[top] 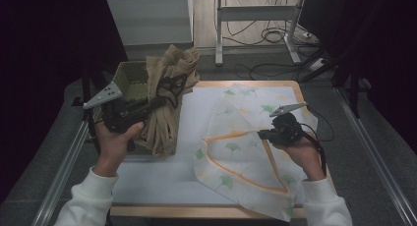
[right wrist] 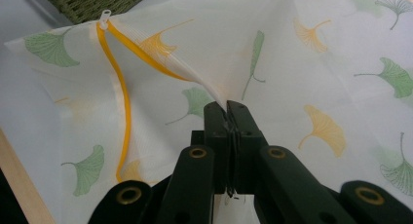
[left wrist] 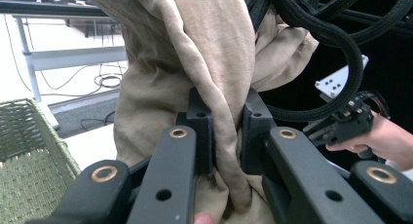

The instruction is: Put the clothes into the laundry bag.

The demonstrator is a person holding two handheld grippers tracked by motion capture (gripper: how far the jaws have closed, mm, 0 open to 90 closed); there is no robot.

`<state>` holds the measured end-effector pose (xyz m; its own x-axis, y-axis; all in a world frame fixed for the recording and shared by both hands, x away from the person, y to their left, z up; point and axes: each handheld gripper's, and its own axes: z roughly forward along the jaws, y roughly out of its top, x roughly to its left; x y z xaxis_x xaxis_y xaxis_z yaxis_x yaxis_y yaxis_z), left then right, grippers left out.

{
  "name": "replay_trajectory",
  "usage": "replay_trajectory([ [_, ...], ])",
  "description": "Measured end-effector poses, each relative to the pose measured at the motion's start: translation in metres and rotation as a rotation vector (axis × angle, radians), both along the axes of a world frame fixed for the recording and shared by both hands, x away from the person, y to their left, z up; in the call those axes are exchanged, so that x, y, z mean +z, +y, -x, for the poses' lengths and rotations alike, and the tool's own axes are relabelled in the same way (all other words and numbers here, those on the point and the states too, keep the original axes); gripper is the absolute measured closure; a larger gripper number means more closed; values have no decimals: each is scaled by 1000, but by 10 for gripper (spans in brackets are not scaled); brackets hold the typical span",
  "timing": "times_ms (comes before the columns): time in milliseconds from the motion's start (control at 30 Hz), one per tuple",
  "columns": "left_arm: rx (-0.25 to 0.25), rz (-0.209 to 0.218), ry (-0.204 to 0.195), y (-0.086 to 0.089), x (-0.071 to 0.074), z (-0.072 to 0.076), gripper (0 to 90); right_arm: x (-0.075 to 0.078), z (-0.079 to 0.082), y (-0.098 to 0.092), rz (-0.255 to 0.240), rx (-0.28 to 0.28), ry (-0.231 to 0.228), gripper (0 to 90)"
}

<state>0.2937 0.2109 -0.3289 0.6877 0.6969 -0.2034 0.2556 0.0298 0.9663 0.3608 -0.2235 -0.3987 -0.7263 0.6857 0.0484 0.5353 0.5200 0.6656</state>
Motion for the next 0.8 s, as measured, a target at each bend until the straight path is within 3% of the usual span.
replay_trajectory([
  [300,-37,-26,17,-7,-6,7,789,0,0,1,0,-1,0,867],
  [800,-54,-63,39,-12,-18,11,789,-5,-2,11,12,12,17,868],
])
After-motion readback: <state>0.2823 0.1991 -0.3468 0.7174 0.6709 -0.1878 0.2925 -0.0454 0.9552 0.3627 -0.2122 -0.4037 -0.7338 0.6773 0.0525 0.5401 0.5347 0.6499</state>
